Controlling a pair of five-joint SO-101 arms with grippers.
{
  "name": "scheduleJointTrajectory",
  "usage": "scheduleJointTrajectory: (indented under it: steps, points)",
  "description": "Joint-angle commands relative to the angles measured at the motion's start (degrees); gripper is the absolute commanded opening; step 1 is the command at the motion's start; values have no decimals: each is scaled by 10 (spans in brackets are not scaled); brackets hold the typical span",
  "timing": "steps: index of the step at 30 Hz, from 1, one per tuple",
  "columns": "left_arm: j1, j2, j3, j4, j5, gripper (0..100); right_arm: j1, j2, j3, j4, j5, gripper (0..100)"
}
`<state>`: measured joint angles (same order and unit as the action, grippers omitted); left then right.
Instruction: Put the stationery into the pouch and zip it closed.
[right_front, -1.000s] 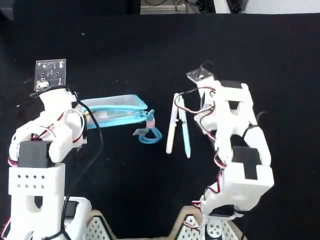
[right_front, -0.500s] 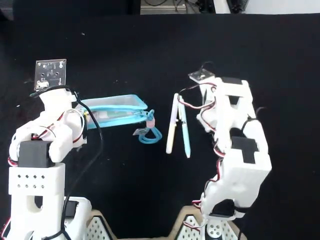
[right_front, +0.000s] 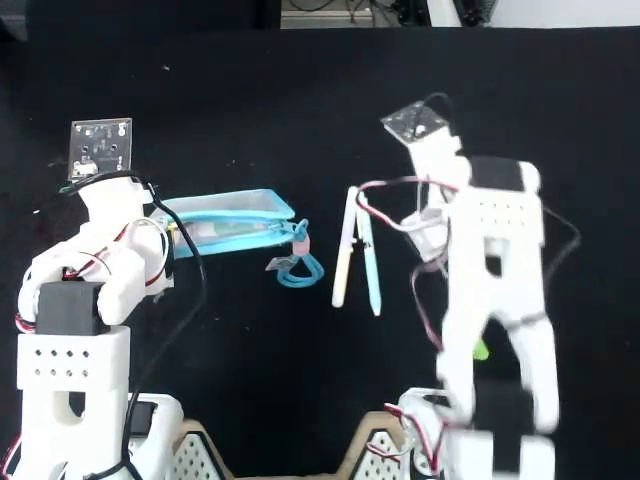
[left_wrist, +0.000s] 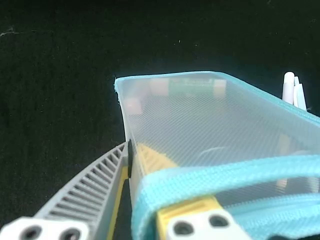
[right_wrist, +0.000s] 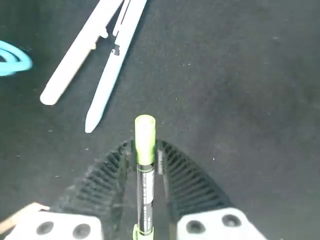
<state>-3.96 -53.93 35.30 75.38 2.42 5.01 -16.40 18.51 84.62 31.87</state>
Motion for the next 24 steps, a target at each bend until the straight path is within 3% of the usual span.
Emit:
scheduleJointTrajectory:
  steps: [1, 8, 14, 19, 24]
  points:
    - [-7, 2, 6, 1, -4, 30, -52, -179, 10, 18, -33, 10]
    - [-7, 2, 6, 1, -4, 30, -211, -401, 2, -15, -164, 11]
    - [-7, 2, 6, 1, -4, 30, -341, -541, 17, -166, -262, 11]
    - [-7, 2, 6, 1, -4, 30, -440, -610, 89, -315, -280, 11]
    - [-7, 2, 6, 1, -4, 30, -482, -641, 204, -475, -276, 11]
